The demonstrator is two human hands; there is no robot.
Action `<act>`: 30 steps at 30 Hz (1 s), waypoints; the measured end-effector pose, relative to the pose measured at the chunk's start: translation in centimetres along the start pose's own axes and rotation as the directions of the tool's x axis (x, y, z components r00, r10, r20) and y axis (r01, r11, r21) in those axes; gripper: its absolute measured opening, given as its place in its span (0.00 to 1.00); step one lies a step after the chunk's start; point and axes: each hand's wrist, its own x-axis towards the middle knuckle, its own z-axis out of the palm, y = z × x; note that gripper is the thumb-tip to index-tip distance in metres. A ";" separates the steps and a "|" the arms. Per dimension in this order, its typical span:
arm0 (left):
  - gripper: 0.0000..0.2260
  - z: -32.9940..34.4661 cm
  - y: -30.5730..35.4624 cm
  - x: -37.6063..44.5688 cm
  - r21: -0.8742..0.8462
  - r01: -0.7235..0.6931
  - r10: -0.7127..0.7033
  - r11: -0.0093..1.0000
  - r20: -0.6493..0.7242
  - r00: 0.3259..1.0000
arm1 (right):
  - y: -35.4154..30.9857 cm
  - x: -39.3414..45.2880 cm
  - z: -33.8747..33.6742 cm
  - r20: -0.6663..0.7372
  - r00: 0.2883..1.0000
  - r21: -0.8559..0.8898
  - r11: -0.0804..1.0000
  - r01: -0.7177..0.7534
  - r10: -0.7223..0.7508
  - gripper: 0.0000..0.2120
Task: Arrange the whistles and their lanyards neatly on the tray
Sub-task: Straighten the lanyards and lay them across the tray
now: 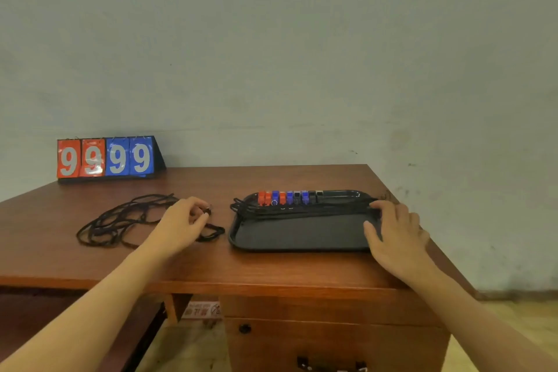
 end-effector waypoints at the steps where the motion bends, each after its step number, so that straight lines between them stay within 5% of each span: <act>1: 0.13 0.5 -0.3 -0.4 0.072 0.028 -0.030 0.997 0.028 0.999 | -1.0 -0.6 0.2 0.001 0.999 -0.032 0.999 0.039 -0.039 0.20; 3: 0.19 1.6 -1.1 -1.2 0.189 0.072 -0.091 0.979 0.089 0.992 | -2.5 -1.1 0.9 0.002 0.995 -0.075 0.992 0.097 -0.097 0.20; 7: 0.11 2.6 -1.9 -1.8 0.120 0.078 -0.085 0.990 0.053 0.995 | -3.1 -1.1 1.6 0.001 0.991 -0.128 0.983 0.131 -0.132 0.21; 10: 0.24 2.1 -0.7 -1.7 0.037 0.159 -0.160 0.987 0.020 0.987 | -2.9 -1.3 1.8 0.005 0.987 -0.155 0.975 0.157 -0.158 0.21; 13: 0.29 1.8 0.9 -1.2 0.180 0.226 -0.239 0.957 0.057 0.969 | -3.0 -1.4 1.8 0.009 0.985 -0.170 0.970 0.171 -0.172 0.21; 19: 0.19 2.8 2.7 -0.3 0.403 0.221 -0.290 0.888 0.118 0.950 | -3.1 -1.4 1.5 0.017 0.987 -0.163 0.973 0.161 -0.160 0.20; 22: 0.12 2.6 2.5 -0.8 0.412 0.150 -0.197 0.899 0.074 0.978 | -3.2 -1.5 1.6 -0.008 0.983 -0.172 0.969 0.177 -0.181 0.20; 26: 0.02 1.5 2.8 -1.7 0.221 0.028 -0.008 0.975 -0.092 0.996 | -3.0 -1.4 1.9 -0.034 0.970 -0.179 0.956 0.231 -0.241 0.20; 30: 0.04 0.5 5.1 -2.0 0.041 -0.084 0.088 0.996 -0.109 0.990 | -2.8 -1.3 1.9 -0.017 0.958 -0.128 0.951 0.282 -0.286 0.23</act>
